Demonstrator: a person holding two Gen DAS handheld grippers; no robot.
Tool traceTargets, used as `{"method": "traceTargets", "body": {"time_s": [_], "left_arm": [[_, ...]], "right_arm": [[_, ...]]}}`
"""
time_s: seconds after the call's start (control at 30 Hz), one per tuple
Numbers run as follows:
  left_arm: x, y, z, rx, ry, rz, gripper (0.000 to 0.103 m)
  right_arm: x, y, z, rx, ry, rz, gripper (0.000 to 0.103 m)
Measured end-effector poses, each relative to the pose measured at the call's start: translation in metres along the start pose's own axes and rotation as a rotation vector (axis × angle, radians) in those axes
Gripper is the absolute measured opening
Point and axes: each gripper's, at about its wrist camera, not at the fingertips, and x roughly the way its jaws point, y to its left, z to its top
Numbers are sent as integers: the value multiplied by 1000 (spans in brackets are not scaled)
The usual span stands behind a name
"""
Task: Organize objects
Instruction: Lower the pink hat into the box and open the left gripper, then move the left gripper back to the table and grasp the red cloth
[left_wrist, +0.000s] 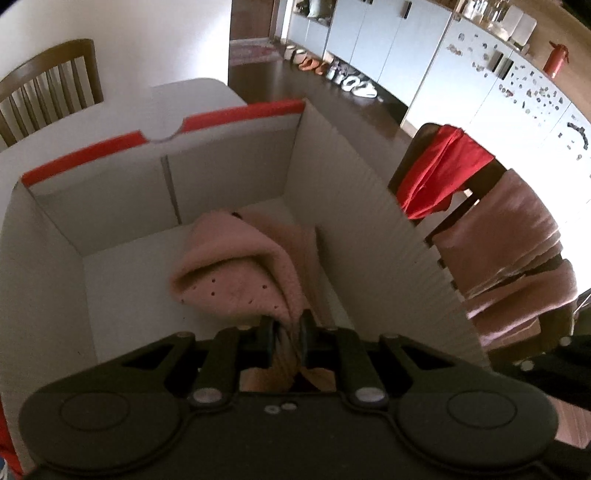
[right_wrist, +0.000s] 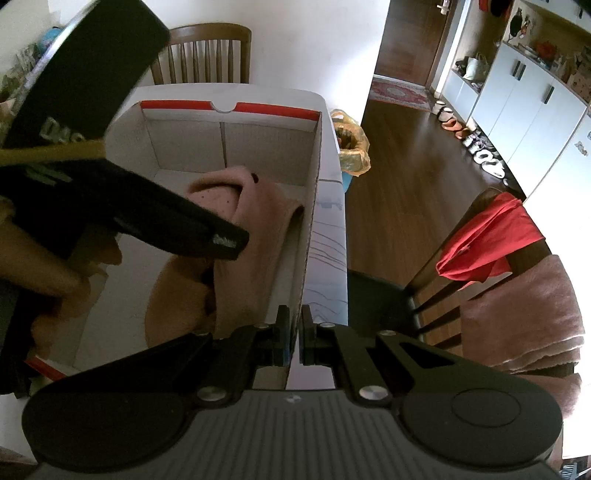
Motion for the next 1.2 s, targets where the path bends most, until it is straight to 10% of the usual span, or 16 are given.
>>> {"method": "traceTargets", "body": {"time_s": [0.47, 1.2], "left_arm": [[-9, 9, -8, -31, -5, -23, 55], [-107, 20, -22, -77, -234, 72, 76]], "right_arm": [[-2, -3, 2, 15, 6, -2, 4], [2, -3, 0, 11, 10, -12, 4]]}}
